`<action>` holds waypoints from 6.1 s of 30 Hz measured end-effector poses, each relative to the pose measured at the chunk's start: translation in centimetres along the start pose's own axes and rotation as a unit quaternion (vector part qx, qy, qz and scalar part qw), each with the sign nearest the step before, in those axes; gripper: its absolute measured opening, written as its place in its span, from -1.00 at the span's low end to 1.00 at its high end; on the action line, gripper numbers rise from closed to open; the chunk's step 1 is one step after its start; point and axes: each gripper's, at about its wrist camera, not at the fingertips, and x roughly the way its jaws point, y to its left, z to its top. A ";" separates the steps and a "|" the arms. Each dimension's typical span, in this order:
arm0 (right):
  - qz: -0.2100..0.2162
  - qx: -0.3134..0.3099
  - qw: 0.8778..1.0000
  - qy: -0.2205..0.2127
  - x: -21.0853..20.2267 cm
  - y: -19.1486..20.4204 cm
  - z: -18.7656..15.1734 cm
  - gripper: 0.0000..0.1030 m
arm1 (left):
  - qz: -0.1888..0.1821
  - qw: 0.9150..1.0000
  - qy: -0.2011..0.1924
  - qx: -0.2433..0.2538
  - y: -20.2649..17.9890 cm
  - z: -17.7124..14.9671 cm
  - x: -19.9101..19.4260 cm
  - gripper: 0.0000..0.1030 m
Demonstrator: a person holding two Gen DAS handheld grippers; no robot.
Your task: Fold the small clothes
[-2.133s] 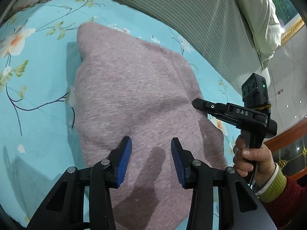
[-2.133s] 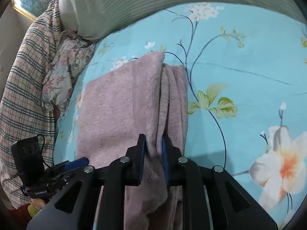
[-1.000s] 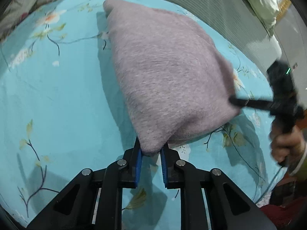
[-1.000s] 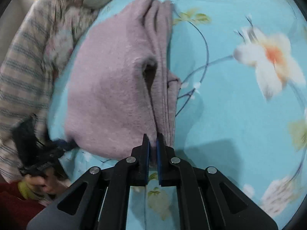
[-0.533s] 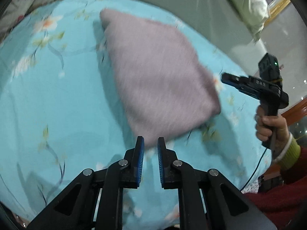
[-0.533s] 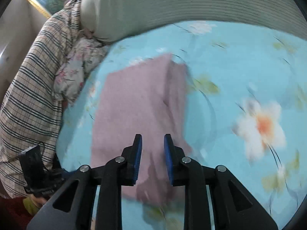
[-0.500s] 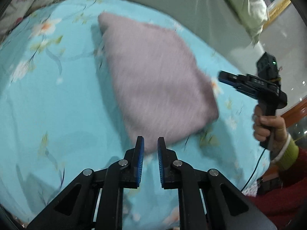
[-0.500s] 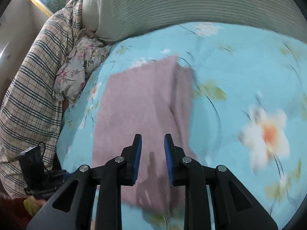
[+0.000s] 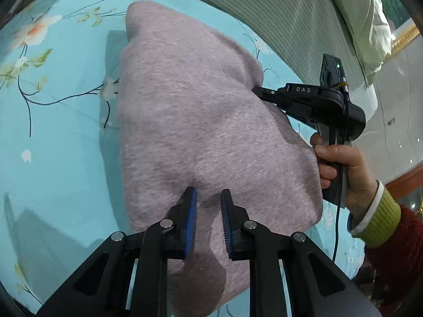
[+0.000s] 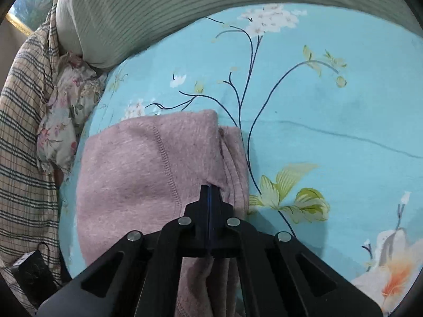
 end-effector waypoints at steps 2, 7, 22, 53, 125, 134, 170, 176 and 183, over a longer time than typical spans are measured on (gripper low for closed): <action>-0.005 0.000 1.000 0.000 -0.4 0.2 0.1 -1.00 | 0.003 1.000 0.007 0.006 -0.4 -0.2 -0.2 -0.64; 0.023 -0.004 1.000 -0.013 -4.3 2.7 -1.2 -0.93 | 0.003 0.999 0.017 0.030 -1.3 -1.7 -1.7 -0.63; 0.042 -0.050 0.998 0.019 -9.5 5.7 -8.7 -0.82 | 0.025 0.999 -0.028 0.039 -1.1 -2.4 -7.5 -0.24; -0.021 0.025 0.999 -0.011 -2.7 0.3 2.1 -0.67 | 0.113 0.987 -0.064 -0.094 6.3 10.0 0.5 0.16; -0.071 -0.123 0.990 -0.021 -18.1 7.3 -21.7 0.57 | 0.260 0.960 -0.035 0.099 -3.3 -9.2 -15.2 0.58; -0.069 -0.141 0.986 -0.054 -19.4 9.0 -22.3 0.57 | 0.291 0.937 -0.110 0.159 -6.5 -10.0 -18.0 0.64; -0.089 -0.181 0.978 -0.043 -19.0 12.4 -18.7 0.63 | 0.280 0.946 -0.052 0.154 -7.3 -6.2 -15.1 0.65; -0.090 -0.185 0.978 -0.026 -17.4 12.3 -18.0 0.63 | 0.281 0.948 -0.041 0.145 -6.9 -5.9 -13.7 0.65; -0.090 -0.180 0.979 -0.015 -16.1 11.6 -17.1 0.63 | 0.287 0.947 -0.038 0.138 -6.3 -5.1 -12.9 0.65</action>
